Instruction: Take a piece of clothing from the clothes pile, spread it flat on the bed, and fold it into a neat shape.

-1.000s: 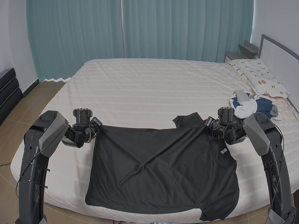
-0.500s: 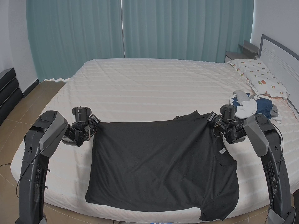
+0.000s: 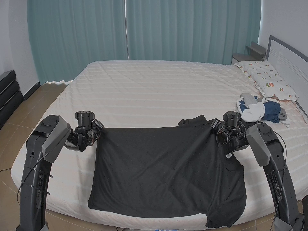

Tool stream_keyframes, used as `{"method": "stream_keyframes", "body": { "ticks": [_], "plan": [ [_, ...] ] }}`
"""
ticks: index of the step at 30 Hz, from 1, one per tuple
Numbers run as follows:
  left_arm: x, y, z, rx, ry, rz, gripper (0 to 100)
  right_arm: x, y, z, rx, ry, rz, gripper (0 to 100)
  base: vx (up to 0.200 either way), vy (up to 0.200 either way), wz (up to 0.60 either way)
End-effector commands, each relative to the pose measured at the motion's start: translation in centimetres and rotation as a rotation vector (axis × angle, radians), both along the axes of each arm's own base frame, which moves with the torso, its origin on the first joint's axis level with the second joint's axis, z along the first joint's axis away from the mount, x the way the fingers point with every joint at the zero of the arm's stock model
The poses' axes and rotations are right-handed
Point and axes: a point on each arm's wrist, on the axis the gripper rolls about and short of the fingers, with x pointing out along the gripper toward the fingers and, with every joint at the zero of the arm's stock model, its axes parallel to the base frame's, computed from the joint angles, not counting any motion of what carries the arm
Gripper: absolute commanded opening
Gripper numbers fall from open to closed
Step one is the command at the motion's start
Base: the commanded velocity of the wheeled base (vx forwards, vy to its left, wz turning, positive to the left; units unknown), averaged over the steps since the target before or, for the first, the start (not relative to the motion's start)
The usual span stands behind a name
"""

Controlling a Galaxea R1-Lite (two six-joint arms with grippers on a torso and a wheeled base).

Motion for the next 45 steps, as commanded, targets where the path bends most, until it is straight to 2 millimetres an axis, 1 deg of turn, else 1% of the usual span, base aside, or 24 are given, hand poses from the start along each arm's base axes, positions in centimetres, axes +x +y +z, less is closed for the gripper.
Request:
{"method": "stream_keyframes", "body": {
  "ticks": [1, 4, 7, 10, 12, 13, 14, 15, 16, 18, 19, 20, 21, 22, 24, 26, 27, 28, 31, 33, 37, 38, 41, 45],
  "plan": [
    [0.0, -0.1, -0.1, -0.001, 0.003, -0.004, 100, -0.1, 0.2, -1.1, -0.003, 0.012, 0.006, 100, 0.0, 0.0, 0.0],
    [-0.1, -0.2, -0.1, -0.001, 0.005, -0.007, 100, 0.0, 0.3, -0.6, -0.03, -0.015, 0.012, 100, 0.0, 0.0, 0.0],
    [-0.3, -0.2, -0.2, -0.006, 0.015, -0.006, 100, -0.2, -0.3, 0.0, -0.054, -0.041, -0.009, 100, 0.0, 0.0, 0.0],
    [-1.1, 0.0, 0.1, -0.01, 0.034, 0.0, 100, -1.4, -1.4, 2.6, -0.054, -0.045, -0.029, 100, 0.0, 0.0, 0.0],
    [-2.3, 0.2, 1.6, -0.012, 0.034, -0.001, 100, -3.1, -1.8, 4.9, -0.05, -0.046, -0.019, 100, 0.0, 0.0, 0.0],
    [-2.8, 0.3, 2.2, -0.015, 0.029, -0.007, 100, -4.0, -2.0, 5.7, -0.048, -0.043, -0.011, 100, 0.0, 0.0, 0.0],
    [-3.0, 0.3, 2.5, -0.018, 0.025, -0.009, 100, -4.3, -2.0, 5.8, -0.047, -0.042, -0.007, 100, 0.0, 0.0, 0.0],
    [-3.9, 0.2, 3.7, -0.033, 0.007, -0.032, 100, -5.8, -2.1, 7.1, -0.036, -0.037, 0.019, 100, 0.0, 0.0, 0.0],
    [-4.7, 0.2, 4.5, -0.049, 0.005, -0.053, 100, -7.1, -2.2, 7.8, -0.031, -0.022, 0.03, 100, 0.0, 0.0, 0.0],
    [-5.8, 0.0, 5.5, -0.062, 0.008, -0.071, 100, -9.6, -2.3, 8.4, -0.02, 0.019, 0.043, 100, 0.0, 0.0, 0.0],
    [-6.7, -0.1, 6.0, -0.064, 0.018, -0.074, 100, -11.1, -2.4, 8.9, -0.011, 0.027, 0.049, 100, 0.0, 0.0, 0.0],
    [-6.8, -0.1, 6.1, -0.064, 0.018, -0.074, 100, -11.3, -2.4, 8.9, -0.009, 0.025, 0.05, 100, 0.0, 0.0, 0.0],
    [-8.7, 0.0, 6.7, -0.067, 0.05, -0.079, 100, -13.5, -2.5, 9.7, 0.022, 0.009, 0.066, 100, 0.0, 0.0, 0.0],
    [-9.3, 0.0, 6.7, -0.069, 0.061, -0.083, 100, -14.0, -2.5, 9.8, 0.031, 0.008, 0.066, 100, 0.0, 0.0, 0.0],
    [-12.3, 0.0, 6.6, -0.089, 0.123, -0.119, 100, -17.5, -2.5, 10.0, 0.084, 0.032, 0.078, 100, 0.0, 0.0, 0.0],
    [-13.9, 0.0, 6.4, -0.101, 0.15, -0.138, 100, -19.2, -2.4, 10.1, 0.106, 0.056, 0.095, 100, 0.0, 0.0, 0.0],
    [-15.5, 0.0, 6.2, -0.116, 0.168, -0.149, 100, -20.9, -2.3, 10.1, 0.13, 0.084, 0.112, 100, 0.0, 0.0, 0.0],
    [-16.7, 0.0, 6.0, -0.127, 0.172, -0.158, 100, -22.2, -2.3, 9.9, 0.145, 0.113, 0.112, 100, 0.0, 0.0, 0.0],
    [-19.4, -0.3, 5.7, -0.145, 0.18, -0.164, 100, -25.1, -2.4, 9.8, 0.205, 0.157, 0.099, 100, -0.133, 0.0, 0.0],
    [-21.0, -0.4, 5.6, -0.161, 0.193, -0.17, 100, -26.7, -2.5, 9.5, 0.257, 0.19, 0.085, 100, -0.2, 0.0, 0.0],
    [-23.3, -0.7, 5.5, -0.187, 0.229, -0.225, 100, -29.1, -2.7, 8.4, 0.326, 0.269, 0.075, 100, -0.2, 0.0, 0.0],
    [-23.7, -0.7, 5.5, -0.193, 0.238, -0.235, 100, -29.5, -2.7, 8.2, 0.341, 0.279, 0.072, 100, -0.2, 0.0, 0.0],
    [-24.5, -1.0, 5.0, -0.201, 0.269, -0.27, 100, -30.5, -2.8, 7.9, 0.401, 0.293, 0.07, 100, -0.2, 0.0, 0.0],
    [-24.8, -1.1, 4.6, -0.193, 0.291, -0.281, 100, -31.4, -2.8, 7.3, 0.458, 0.303, 0.097, 100, -0.15, 0.0, 0.0]
  ]
}}
